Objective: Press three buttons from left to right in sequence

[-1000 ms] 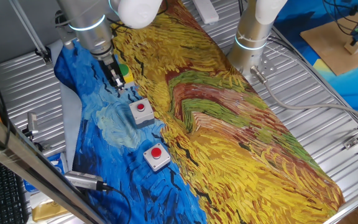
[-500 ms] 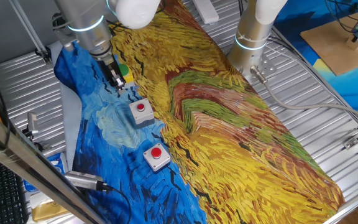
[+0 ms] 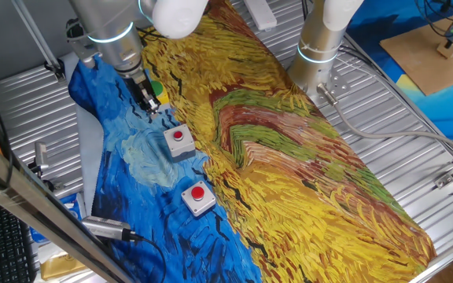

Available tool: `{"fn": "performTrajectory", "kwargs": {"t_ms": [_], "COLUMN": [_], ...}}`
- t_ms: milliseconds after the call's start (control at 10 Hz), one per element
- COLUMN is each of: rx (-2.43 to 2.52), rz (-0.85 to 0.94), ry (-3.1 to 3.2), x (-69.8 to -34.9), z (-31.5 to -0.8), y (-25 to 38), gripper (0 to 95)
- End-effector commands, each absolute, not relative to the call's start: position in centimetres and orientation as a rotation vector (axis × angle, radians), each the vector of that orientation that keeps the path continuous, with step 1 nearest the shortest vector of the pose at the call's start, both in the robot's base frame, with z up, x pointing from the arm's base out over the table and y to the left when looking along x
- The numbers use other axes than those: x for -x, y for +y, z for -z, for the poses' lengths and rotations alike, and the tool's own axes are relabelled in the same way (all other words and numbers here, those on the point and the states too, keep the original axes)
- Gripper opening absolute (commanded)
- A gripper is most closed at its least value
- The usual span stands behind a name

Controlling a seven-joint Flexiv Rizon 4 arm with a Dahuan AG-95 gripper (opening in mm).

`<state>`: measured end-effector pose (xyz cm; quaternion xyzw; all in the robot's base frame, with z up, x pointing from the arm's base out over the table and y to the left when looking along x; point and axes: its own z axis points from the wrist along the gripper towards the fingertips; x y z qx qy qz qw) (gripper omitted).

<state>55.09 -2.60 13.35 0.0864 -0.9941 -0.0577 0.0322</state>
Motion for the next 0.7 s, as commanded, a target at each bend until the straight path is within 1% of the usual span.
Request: {"fn": "performTrajectory", "kwargs": {"t_ms": [100,400,700], "rx": [-0.267,-0.259,-0.256], "rz": [0.174,0.177,0.186], "ry": [-3.059,-3.080,-3.087], "x": [-54.9,-53.5,-53.1], "z": [-13.4,-12.7,-11.5], "y": [-2.6,-1.6,-0.3], "gripper": [0.0,0.0,0.0]}}
